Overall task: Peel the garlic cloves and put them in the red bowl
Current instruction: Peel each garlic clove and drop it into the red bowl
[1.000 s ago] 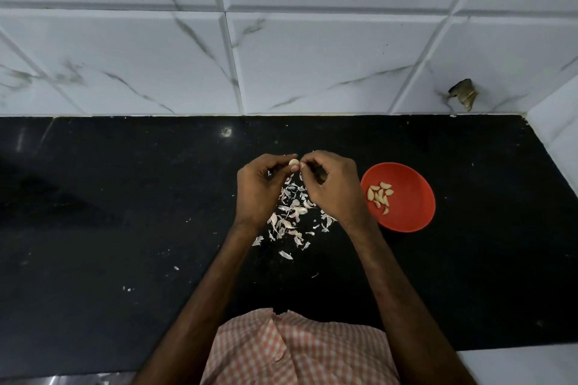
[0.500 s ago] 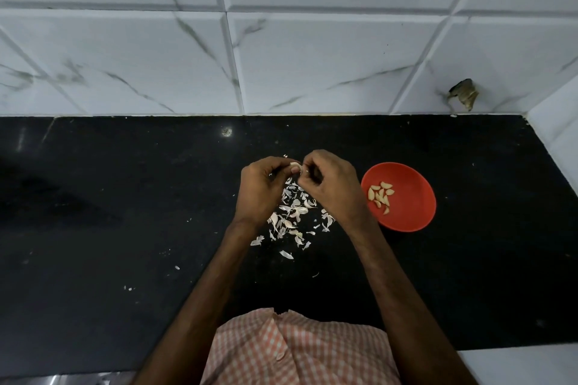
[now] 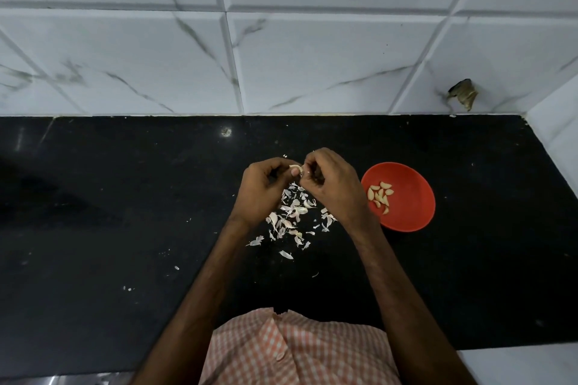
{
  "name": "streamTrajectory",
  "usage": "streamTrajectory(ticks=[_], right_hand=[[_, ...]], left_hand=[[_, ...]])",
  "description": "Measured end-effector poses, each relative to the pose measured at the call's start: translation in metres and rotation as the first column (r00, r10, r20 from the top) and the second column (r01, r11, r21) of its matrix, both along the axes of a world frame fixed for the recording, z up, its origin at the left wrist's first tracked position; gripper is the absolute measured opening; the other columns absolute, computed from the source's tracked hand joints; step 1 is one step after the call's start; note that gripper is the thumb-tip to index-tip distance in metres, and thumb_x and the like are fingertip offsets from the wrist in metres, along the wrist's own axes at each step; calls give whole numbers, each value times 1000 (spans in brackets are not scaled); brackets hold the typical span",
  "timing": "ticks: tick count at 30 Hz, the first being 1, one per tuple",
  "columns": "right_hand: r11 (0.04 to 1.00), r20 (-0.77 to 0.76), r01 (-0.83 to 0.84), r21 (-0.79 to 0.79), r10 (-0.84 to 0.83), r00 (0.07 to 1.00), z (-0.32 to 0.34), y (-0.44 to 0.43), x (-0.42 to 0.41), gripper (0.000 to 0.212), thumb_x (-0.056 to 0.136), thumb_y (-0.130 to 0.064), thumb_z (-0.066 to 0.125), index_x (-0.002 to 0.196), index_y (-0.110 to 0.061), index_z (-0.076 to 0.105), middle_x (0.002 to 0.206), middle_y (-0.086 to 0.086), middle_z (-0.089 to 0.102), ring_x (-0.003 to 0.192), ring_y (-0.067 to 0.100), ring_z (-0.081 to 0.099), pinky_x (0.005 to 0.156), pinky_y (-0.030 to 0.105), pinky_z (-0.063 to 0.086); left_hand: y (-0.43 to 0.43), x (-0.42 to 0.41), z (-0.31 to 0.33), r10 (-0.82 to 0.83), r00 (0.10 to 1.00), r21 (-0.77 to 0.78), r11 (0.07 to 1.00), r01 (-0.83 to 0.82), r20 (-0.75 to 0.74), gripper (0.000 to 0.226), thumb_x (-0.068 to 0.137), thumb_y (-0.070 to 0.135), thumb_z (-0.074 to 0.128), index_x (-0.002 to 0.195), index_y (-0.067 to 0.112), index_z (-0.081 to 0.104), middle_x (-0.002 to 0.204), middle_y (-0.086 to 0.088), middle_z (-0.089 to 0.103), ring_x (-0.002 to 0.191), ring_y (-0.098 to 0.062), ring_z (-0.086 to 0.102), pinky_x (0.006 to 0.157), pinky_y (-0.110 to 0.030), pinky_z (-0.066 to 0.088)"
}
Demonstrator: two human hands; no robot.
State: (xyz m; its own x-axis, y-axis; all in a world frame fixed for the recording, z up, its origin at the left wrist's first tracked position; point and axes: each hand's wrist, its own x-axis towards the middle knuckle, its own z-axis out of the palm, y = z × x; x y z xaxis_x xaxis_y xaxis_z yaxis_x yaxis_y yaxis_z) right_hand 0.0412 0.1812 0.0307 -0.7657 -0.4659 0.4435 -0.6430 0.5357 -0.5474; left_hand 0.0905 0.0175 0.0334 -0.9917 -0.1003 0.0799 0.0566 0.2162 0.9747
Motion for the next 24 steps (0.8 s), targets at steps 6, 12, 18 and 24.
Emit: streamTrajectory(ticks=[6, 12, 18, 24], right_hand=[[903, 307, 78, -422, 61, 950, 1, -4, 8, 17, 102, -13, 58, 112, -3, 67, 104, 4, 68, 91, 16, 70, 71, 32, 62], [898, 321, 96, -429, 53, 945, -6, -6, 4, 7, 91, -10, 73, 97, -5, 72, 96, 0, 67, 88, 18, 68, 75, 39, 60], [932, 246, 149, -329, -67, 967, -10, -11, 2, 3, 94, -3, 65, 92, -5, 66, 91, 0, 62, 84, 6, 60, 74, 22, 52], [944, 148, 204, -260, -170, 974, -13, -18, 5, 6, 97, -4, 55, 95, -4, 61, 97, -2, 55, 84, 5, 55, 72, 17, 47]], left_hand=[[-4, -1, -2, 57, 998, 59, 996, -60, 37, 15, 98, 14, 65, 106, 7, 75, 85, 1, 75, 62, -9, 62, 47, -17, 45], [-3, 1, -1, 18, 999, 52, 998, -19, 34, 11, 97, 16, 66, 103, 13, 75, 83, -2, 75, 48, -28, 55, 40, -27, 45], [7, 1, -2, 6, 999, 176, 984, -15, 53, 17, 98, 14, 65, 113, 12, 73, 85, -3, 73, 64, -16, 61, 42, -27, 50], [20, 2, 0, 53, 992, 439, 893, -97, 112, 26, 92, 4, 69, 118, 2, 67, 89, -7, 72, 71, -11, 66, 46, -25, 52]])
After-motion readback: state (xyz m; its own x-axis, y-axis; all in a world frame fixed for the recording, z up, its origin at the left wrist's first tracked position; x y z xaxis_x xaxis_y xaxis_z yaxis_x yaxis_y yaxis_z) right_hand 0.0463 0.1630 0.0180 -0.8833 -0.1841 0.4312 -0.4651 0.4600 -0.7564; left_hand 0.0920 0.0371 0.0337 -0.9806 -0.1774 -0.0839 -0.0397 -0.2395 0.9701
